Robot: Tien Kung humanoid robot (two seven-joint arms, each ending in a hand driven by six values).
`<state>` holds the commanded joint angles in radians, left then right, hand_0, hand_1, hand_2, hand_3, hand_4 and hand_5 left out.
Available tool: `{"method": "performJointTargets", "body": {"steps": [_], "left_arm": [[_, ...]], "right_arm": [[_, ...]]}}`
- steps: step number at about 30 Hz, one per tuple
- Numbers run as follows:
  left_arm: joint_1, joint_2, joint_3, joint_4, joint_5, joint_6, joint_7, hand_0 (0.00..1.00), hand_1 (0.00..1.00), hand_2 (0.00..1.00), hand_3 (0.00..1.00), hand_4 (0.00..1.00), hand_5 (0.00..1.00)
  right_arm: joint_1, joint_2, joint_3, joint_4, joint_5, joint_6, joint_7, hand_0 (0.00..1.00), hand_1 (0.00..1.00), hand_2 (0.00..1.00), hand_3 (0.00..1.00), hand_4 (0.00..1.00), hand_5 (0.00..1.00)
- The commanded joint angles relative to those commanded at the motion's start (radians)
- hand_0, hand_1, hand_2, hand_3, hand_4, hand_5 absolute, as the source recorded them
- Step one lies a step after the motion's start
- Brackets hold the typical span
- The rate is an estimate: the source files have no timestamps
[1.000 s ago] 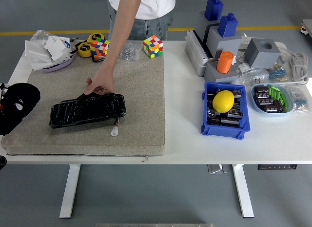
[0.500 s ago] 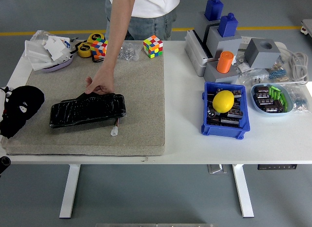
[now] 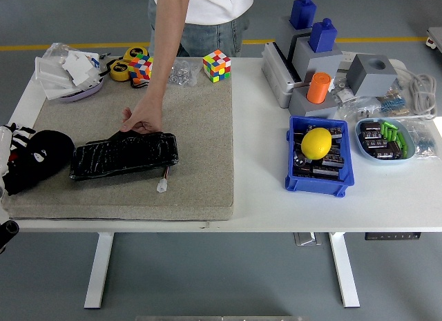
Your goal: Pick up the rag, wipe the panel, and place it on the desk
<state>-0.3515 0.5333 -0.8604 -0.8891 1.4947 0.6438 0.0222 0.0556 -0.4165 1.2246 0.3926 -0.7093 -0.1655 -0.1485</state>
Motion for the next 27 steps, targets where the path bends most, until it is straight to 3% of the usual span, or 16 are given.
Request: {"method": "performJointTargets", "body": {"steps": [5,6,18,27], "left_arm": [[-0.008,0.010,0.000,-0.004,0.003,-0.015,0.006,0.351,0.552,0.632,0.741,0.998,0.538],[-0.007,0.012,-0.002,-0.007,0.004,-0.017,0.005,0.353,0.557,0.641,0.749,0.998,0.664],[-0.008,0.024,0.001,-0.008,0.013,-0.030,0.012,0.354,0.565,0.651,0.753,0.998,0.702],[-0.007,0.042,-0.037,-0.025,0.016,-0.038,0.010,0.355,0.568,0.652,0.751,0.998,0.730]], "right_arm": [[0.000,-0.001,0.002,-0.001,-0.001,0.001,0.000,0.748,0.634,0.689,0.589,0.953,0.571],[0.000,-0.001,0.003,-0.002,0.000,0.002,0.000,0.749,0.634,0.689,0.588,0.953,0.571],[0.000,0.001,0.008,-0.003,-0.003,0.002,0.000,0.749,0.634,0.688,0.587,0.953,0.571],[0.000,0.003,0.012,-0.006,-0.004,0.003,0.000,0.750,0.634,0.688,0.588,0.953,0.571]]}}
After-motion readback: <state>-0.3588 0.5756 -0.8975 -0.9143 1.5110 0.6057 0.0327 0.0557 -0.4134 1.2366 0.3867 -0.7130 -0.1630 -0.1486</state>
